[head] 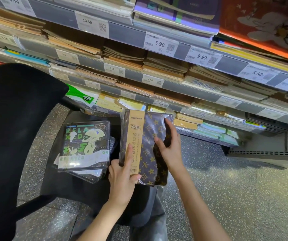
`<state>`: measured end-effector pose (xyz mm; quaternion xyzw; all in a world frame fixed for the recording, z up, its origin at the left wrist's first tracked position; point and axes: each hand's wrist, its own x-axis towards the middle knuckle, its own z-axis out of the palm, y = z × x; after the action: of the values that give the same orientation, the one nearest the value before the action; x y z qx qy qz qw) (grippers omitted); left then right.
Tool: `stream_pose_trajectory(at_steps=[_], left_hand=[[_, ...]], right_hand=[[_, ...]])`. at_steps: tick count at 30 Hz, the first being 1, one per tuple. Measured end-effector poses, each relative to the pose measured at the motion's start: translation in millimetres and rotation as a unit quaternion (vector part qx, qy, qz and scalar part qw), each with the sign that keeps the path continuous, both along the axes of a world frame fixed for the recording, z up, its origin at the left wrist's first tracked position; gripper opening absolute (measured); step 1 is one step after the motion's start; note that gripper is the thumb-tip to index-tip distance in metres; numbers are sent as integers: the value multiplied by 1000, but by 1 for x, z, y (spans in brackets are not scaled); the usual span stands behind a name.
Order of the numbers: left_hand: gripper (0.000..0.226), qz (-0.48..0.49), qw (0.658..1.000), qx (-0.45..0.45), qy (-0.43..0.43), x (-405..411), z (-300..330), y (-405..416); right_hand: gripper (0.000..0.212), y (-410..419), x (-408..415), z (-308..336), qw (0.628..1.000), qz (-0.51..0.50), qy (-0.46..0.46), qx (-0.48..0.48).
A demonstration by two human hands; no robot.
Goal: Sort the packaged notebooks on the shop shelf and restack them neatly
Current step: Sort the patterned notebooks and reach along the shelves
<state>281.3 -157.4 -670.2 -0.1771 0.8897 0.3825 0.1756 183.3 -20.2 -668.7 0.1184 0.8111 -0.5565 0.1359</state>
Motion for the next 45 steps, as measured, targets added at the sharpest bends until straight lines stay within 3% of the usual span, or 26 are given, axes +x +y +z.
stream_pose_trajectory(at_steps=[6, 14, 22, 31, 45], left_hand=[[108, 34, 995, 86, 47, -14, 23, -4], [107, 20, 992, 81, 91, -49, 94, -9], [104, -1, 979, 143, 146, -73, 197, -15], [107, -59, 960, 117, 249, -83, 314, -15], [106, -119, 914, 177, 347, -107, 493, 9]], right_hand=[[63, 3, -12, 31, 997, -2, 79, -12], [63, 0, -38, 113, 982, -5, 186, 15], [62, 1, -46, 221, 957, -24, 287, 35], [62, 6, -34, 358, 925, -49, 377, 19], [66, 36, -38, 546, 872, -57, 482, 54]])
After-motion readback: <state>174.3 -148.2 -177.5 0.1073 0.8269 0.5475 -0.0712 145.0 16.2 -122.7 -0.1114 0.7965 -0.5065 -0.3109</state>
